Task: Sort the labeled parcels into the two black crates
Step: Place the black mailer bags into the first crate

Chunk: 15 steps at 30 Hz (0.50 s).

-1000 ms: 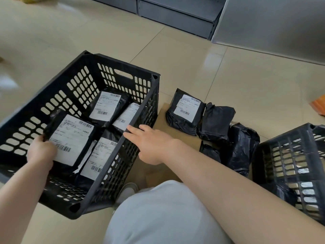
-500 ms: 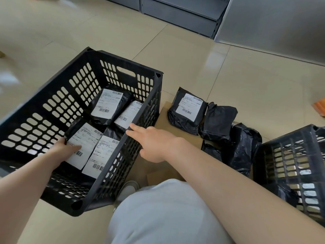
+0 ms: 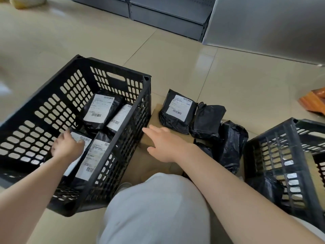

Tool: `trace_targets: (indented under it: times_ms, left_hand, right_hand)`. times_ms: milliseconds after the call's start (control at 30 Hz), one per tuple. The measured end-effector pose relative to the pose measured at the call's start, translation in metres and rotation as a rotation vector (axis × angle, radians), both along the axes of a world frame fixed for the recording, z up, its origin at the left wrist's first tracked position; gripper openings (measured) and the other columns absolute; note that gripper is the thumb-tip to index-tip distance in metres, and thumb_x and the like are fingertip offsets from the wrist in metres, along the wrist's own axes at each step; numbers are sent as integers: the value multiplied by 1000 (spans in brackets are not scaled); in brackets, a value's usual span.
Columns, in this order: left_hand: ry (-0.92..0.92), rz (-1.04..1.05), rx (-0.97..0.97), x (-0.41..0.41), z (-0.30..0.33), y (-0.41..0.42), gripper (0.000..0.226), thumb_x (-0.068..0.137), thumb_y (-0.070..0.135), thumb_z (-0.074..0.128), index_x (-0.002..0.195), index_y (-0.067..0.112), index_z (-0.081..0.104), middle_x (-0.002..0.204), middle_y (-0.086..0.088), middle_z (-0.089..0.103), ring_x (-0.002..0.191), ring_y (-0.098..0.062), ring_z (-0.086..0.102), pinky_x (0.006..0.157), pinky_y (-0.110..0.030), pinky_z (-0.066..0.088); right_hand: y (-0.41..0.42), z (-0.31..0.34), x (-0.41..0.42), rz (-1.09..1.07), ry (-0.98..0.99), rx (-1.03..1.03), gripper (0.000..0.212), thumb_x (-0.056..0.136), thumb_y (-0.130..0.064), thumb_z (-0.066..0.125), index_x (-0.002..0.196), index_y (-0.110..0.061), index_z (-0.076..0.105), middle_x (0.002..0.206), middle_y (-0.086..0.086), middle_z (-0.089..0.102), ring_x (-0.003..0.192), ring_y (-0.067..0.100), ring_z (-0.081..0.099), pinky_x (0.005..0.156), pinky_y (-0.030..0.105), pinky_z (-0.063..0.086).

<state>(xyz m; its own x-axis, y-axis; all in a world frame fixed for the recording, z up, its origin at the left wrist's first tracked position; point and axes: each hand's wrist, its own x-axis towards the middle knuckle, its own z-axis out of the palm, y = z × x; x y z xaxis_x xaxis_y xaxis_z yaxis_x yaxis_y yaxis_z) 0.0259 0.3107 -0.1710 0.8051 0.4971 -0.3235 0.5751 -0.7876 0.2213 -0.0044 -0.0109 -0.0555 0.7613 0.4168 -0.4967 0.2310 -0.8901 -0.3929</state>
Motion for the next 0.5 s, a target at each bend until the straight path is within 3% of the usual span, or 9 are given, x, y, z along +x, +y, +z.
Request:
trace_targets:
  times_ms: [233,500]
  left_hand:
    - [-273,-178,-227,15,72,-88,66,97,30,51,155,13,24,157,-15,30,146,-33,22,119,-49,20]
    - [-223,-547,-350,25,159,-196,60,96,32,53,152,21,33,153,-10,36,138,-28,37,110,-42,34]
  right_hand:
    - [-52,20,-14,-128,-8,-30,65,102,-29,44,159,-25,11,164,-2,15,150,28,11,117,49,27]
    - [-126,24,-28,-342,13,-14,70,101,-29,47,159,-23,9,165,1,18,150,29,15,118,44,26]
